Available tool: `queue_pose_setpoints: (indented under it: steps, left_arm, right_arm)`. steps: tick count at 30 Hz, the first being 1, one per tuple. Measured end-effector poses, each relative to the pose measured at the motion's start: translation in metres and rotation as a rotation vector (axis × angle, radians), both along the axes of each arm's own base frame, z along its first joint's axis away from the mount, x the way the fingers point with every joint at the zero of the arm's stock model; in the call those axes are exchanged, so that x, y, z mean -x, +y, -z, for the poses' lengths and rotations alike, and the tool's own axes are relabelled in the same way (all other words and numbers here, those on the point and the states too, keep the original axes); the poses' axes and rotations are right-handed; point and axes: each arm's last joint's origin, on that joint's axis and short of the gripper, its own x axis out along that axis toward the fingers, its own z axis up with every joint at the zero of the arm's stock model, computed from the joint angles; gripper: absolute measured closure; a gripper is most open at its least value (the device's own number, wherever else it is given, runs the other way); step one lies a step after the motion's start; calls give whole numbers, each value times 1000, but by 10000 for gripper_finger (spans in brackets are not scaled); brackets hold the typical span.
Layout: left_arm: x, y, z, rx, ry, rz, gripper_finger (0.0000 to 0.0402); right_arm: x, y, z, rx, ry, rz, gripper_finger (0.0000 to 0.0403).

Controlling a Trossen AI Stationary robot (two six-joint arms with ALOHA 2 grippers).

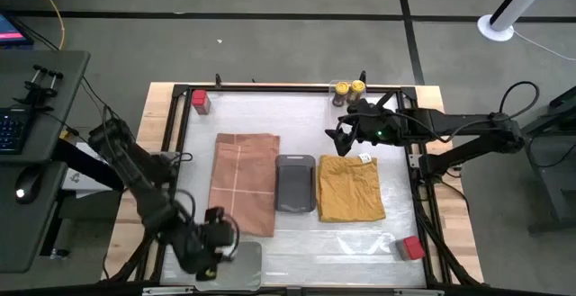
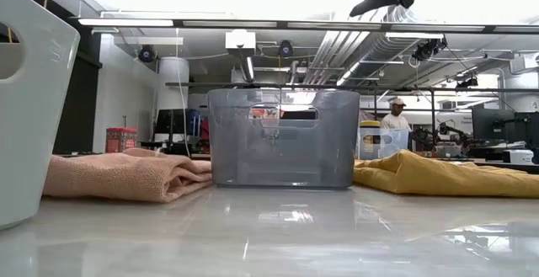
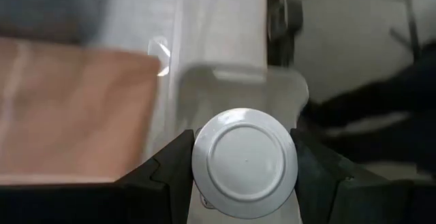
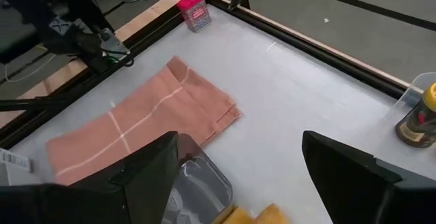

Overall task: Sort spices by type
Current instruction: Put the top white seasoning bottle into the white bin

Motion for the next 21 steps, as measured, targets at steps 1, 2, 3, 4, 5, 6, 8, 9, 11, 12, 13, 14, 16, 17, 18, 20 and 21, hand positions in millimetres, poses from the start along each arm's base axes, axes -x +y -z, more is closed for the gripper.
queue_pose_setpoints:
  steps: [1, 2, 3, 4, 5, 6, 8, 9, 11, 12, 13, 14, 16, 17, 18, 20, 21]
  left_arm:
    - [3, -6, 4, -6, 19, 24, 237]
    - [6, -11, 9, -13, 41, 44, 237]
    - [9, -15, 13, -23, 65, 56, 237]
    - [12, -19, 17, -37, 86, 62, 237]
    - [15, -22, 22, -53, 106, 64, 237]
    - [17, -24, 25, -69, 121, 62, 237]
    - [19, -28, 32, -96, 133, 49, 237]
    - [20, -30, 35, -108, 132, 43, 237]
    - [22, -34, 41, -142, 128, 28, 237]
    - [22, -35, 44, -158, 125, 18, 237]
    - [22, -36, 46, -170, 123, 15, 237]
    - [22, -38, 49, -176, 123, 8, 237]
    - [24, -40, 54, -192, 134, -2, 237]
    - [25, -41, 56, -201, 144, -6, 237]
    - [27, -41, 58, -209, 151, -9, 237]
    - [30, -42, 61, -209, 158, -18, 237]
    - [31, -42, 62, -212, 165, -22, 237]
  right_arm:
    - [0, 0, 0, -9, -5, 6, 96]
    - [0, 0, 0, -12, -7, 10, 96]
    - [0, 0, 0, -16, -10, 15, 96]
    - [0, 0, 0, -23, -15, 23, 96]
    - [0, 0, 0, -26, -17, 27, 96]
    - [0, 0, 0, -29, -19, 30, 96]
    - [0, 0, 0, -40, -26, 39, 96]
    - [0, 0, 0, -41, -28, 40, 96]
    - [0, 0, -1, -39, -32, 44, 96]
    - [0, 0, -1, -36, -35, 50, 96]
    - [0, 0, -1, -35, -37, 54, 96]
    - [0, 0, -1, -36, -39, 58, 96]
    - [0, -1, -1, -35, -39, 59, 96]
    - [0, -1, -1, -36, -39, 59, 96]
    - [0, -1, -1, -35, -39, 60, 96]
    - [0, -1, -1, -35, -39, 60, 96]
    - [0, -1, -1, -35, -39, 60, 96]
